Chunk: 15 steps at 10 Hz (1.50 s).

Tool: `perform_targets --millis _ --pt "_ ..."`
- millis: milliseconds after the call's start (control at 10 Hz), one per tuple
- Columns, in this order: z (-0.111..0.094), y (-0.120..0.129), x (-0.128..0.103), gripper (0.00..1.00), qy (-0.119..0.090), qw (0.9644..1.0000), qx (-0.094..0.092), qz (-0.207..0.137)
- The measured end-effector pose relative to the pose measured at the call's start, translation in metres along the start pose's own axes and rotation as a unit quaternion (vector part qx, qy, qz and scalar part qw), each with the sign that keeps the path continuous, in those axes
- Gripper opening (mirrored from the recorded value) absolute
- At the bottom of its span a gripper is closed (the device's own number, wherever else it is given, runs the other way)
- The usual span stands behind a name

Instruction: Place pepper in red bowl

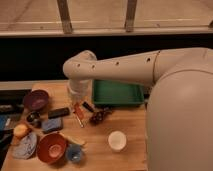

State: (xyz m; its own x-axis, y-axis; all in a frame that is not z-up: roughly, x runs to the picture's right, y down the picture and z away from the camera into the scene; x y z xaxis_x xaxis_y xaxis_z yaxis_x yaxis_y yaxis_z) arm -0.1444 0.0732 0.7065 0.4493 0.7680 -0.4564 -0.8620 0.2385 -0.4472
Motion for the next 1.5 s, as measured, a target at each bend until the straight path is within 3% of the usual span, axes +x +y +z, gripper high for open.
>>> perform_targets --millis 200,400,600,800,1100,1500 --pt "0.008 0.001 0.004 0.0 0.021 0.9997 0.003 -0.013" --pt "0.033 0.015 0.01 0.0 0.053 0.998 0.0 -0.036" --pt "0.078 0.044 0.02 0.0 0.091 0.9933 -0.011 -0.071" --pt "0.101 0.078 0.026 0.0 0.115 0.9878 -0.027 -0.101" --pt "0.113 0.132 0.038 0.0 0.138 0.9767 -0.046 -0.158" --pt "0.108 0.152 0.042 0.0 0.142 0.9705 -0.048 -0.189"
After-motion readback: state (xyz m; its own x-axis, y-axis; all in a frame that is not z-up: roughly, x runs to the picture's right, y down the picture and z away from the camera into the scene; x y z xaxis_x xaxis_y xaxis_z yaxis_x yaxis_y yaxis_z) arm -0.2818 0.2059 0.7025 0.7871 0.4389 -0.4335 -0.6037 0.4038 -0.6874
